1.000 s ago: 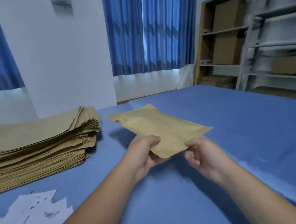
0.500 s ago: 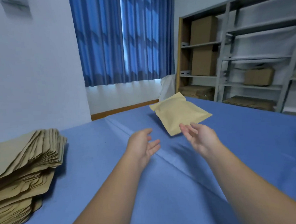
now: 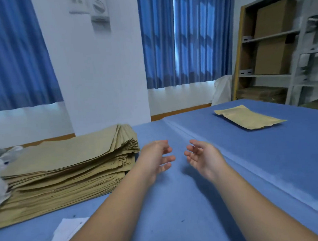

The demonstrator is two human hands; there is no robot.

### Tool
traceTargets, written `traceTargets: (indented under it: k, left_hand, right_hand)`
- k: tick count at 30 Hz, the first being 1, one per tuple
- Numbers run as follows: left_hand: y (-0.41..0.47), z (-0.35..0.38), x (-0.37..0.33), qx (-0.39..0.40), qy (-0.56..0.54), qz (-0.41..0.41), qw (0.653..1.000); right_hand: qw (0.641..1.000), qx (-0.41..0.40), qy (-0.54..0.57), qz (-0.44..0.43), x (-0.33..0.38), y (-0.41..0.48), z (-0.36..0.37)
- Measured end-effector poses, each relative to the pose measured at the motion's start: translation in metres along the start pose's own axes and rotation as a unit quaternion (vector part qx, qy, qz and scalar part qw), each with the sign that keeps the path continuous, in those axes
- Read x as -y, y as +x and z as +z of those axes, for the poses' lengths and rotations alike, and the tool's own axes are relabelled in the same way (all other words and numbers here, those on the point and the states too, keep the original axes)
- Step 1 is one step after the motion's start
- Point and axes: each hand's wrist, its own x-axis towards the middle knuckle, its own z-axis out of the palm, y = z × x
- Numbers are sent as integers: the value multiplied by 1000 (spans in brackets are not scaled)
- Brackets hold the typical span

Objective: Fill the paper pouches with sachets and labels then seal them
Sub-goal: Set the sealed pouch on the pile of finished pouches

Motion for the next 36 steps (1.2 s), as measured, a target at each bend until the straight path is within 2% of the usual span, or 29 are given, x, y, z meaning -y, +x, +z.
traceTargets:
  k: [6,9,13,17,20,23,26,30,31,32,34,36]
  left_hand:
    - [-39,-93,-12,-73,62,36,995]
    - [-51,-135,-13,-136,159,73,975]
    - [-52,-184,-8,-228,386,151,881]
    - [-33,-206,-9,-236,595,184,746]
    - [-16,-202,-16,-175,664,183,704]
    - [0,-193,-15,-140,749,147,630]
    - [7,-188,-8,-164,786,133,580]
    - [4,-187,0,-212,823,161,503]
    - [2,-188,1,-226,818,171,501]
    - [-1,-190,1,-240,802,182,515]
    - [-11,-194,2,-263,754,207,565]
    - [-27,-201,6,-269,713,241,601]
  right_hand:
    - [993,84,40,67,-71,-34,78]
    - [987,104,67,100,-99,-46,95]
    - [983,110,81,119,-120,-53,95]
    - [982,137,54,121,-121,-52,92]
    - [981,152,28,120,-122,-48,91]
    - [977,171,11,124,-122,-47,91]
    - [975,183,0,125,-121,-46,91]
    - [974,193,-14,122,-120,-47,91]
    - [973,196,-17,120,-120,-48,91]
    - [973,197,-20,118,-120,-48,91]
    - [973,202,-26,109,-120,-50,92]
    - [970,218,-30,100,-119,-54,94]
